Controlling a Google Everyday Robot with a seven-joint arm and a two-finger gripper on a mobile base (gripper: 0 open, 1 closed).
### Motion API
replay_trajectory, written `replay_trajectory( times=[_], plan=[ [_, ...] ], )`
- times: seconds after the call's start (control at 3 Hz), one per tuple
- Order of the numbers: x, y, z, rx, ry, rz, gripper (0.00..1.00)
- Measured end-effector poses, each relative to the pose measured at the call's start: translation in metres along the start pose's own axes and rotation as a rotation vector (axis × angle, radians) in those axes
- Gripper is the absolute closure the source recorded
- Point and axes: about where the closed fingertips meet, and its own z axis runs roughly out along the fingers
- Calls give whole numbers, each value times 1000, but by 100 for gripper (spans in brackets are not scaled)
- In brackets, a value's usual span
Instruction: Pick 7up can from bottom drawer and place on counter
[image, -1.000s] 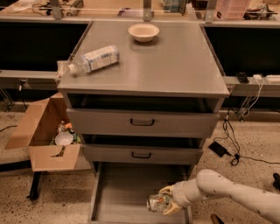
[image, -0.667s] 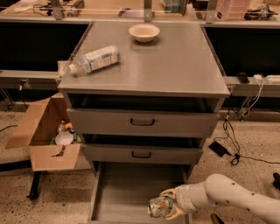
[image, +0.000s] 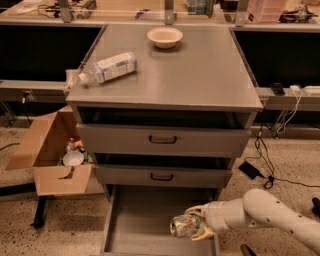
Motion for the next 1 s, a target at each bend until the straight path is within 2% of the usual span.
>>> replay_trajectory(
  times=[0.33, 0.67, 1.0],
  plan=[
    [-33, -30, -68, 64, -102, -38, 100],
    [-60, -55, -132, 99, -101, -108, 100],
    [-60, -54, -132, 98, -101, -108, 100]
  ],
)
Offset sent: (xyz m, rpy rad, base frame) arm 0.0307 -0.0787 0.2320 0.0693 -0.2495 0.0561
